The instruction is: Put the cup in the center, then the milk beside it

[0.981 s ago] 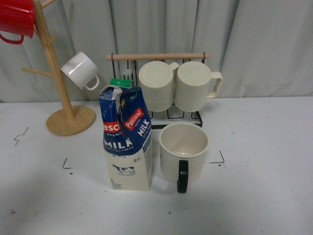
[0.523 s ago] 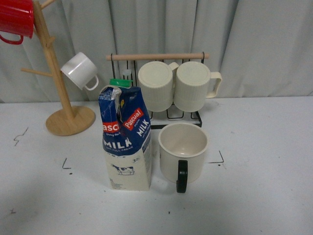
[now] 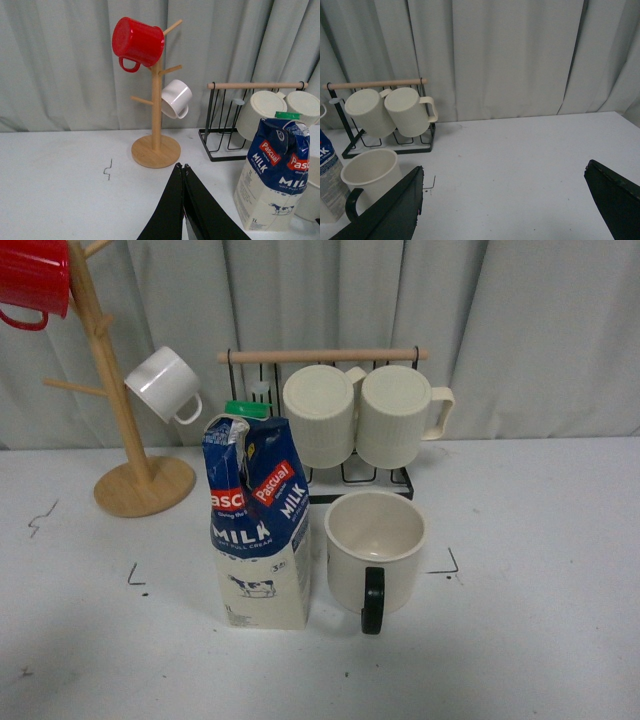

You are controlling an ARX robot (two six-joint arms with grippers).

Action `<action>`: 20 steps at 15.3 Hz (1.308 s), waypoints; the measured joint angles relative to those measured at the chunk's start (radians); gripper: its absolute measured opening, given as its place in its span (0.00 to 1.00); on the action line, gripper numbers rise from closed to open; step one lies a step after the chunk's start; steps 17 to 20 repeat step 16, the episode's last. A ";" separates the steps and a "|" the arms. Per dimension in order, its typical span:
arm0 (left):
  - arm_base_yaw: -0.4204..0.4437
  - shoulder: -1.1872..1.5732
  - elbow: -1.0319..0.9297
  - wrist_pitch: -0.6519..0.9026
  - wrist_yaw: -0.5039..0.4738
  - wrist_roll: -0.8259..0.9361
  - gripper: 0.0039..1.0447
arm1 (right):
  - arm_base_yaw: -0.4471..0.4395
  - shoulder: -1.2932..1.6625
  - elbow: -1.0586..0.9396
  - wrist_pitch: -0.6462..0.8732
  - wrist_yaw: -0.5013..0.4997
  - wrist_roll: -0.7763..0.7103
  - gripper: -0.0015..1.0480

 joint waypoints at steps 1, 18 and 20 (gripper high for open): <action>0.000 -0.013 0.000 -0.015 0.000 0.000 0.01 | 0.000 0.000 0.000 0.000 0.000 0.000 0.94; 0.000 -0.186 0.000 -0.197 0.000 0.001 0.94 | 0.000 0.000 0.000 0.000 0.000 0.000 0.94; 0.000 -0.186 0.000 -0.197 0.000 0.001 0.94 | 0.000 0.000 0.000 0.000 0.000 0.000 0.94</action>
